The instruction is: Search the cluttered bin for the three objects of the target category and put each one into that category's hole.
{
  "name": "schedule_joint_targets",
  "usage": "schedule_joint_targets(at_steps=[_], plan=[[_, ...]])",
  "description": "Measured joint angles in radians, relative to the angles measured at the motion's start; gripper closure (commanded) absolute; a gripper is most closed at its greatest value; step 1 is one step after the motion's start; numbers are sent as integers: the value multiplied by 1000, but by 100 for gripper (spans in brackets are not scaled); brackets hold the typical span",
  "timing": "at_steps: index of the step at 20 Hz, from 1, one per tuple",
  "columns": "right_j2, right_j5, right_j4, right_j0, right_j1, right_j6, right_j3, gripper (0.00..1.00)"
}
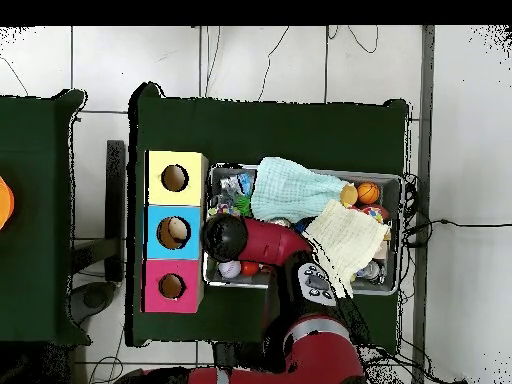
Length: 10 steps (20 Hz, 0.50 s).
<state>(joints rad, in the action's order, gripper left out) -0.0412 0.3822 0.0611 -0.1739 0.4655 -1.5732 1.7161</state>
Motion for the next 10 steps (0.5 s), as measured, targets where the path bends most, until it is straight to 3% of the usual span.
schedule_joint_targets(at_steps=[10], plan=[[0, 0, 0, 1, 8, 0, 5, 100]])
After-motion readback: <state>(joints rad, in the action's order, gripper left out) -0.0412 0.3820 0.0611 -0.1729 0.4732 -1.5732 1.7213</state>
